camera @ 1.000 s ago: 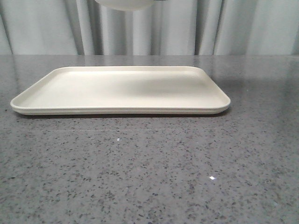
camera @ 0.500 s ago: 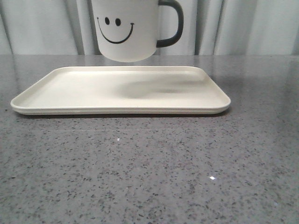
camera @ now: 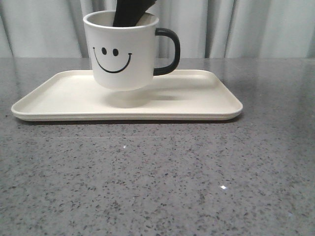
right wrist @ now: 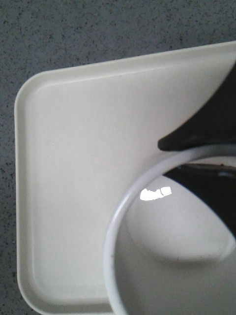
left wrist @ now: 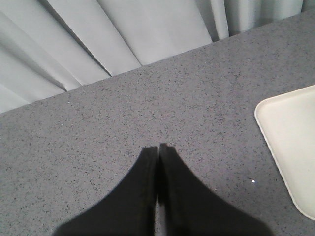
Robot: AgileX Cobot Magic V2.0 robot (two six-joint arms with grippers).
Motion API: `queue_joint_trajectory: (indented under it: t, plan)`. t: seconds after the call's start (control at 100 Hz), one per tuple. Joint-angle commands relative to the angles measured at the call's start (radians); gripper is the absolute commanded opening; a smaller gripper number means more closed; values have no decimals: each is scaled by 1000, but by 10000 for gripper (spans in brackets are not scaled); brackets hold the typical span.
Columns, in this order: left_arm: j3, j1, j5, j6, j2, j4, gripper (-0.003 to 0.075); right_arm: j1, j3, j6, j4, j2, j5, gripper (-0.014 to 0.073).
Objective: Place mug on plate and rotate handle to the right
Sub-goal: 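Lower the held mug back onto the tray with the right gripper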
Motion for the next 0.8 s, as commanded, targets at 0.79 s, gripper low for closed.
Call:
queue_joint_trajectory:
  t: [0.79]
  plan:
    - [-18,5,-22,-10,-14,7,-20,-5,-14,-13,36,-43,78,-63]
